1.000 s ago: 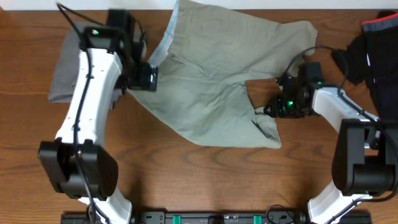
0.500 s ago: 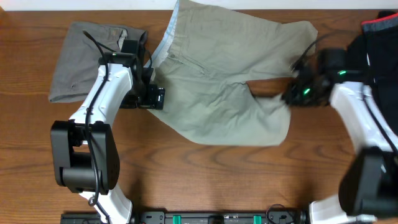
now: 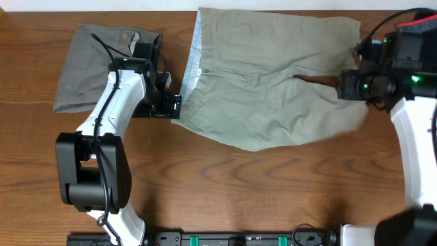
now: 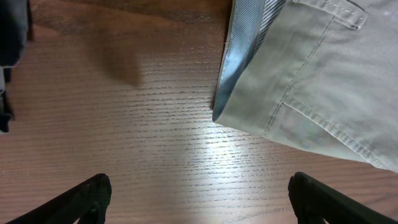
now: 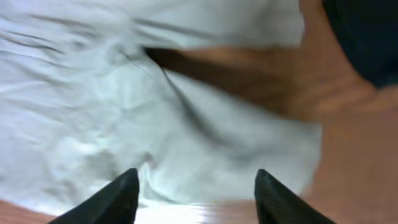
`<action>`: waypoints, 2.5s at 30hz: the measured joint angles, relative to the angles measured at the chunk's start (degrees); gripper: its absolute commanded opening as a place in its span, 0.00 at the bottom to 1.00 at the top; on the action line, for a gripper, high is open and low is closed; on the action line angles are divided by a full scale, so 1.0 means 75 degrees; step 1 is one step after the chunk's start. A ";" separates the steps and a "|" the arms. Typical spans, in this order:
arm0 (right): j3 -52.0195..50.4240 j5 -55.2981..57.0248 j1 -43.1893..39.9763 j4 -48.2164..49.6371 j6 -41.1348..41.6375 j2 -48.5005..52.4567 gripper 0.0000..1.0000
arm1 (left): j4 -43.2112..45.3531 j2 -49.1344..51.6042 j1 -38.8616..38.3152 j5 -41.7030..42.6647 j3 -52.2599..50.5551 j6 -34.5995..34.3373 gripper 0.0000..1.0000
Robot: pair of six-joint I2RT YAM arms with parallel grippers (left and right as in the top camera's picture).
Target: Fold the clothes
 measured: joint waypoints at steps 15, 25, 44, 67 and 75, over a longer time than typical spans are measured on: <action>-0.0055 0.0134 -0.1204 -0.0857 0.0221 0.2390 0.54 | 0.0169 0.0000 0.0000 0.0050 0.0000 0.0000 0.93; -0.0087 0.0134 -0.1751 0.0868 0.0469 0.3471 0.45 | 0.0204 0.0099 0.0000 0.0052 0.0000 0.0000 0.93; 0.0356 -0.2477 -0.1853 0.1763 0.0688 0.3212 0.01 | 0.0306 0.0385 0.0000 0.0513 0.0000 0.0000 0.93; 0.0662 -0.2352 -0.0997 0.4266 0.1332 0.3520 0.01 | 0.0335 0.0388 0.0000 0.0513 0.0000 0.0000 0.93; 0.0662 -0.2046 -0.1035 0.4995 0.1652 0.3520 0.01 | 0.0335 0.0385 0.0000 0.0513 0.0000 0.0000 0.93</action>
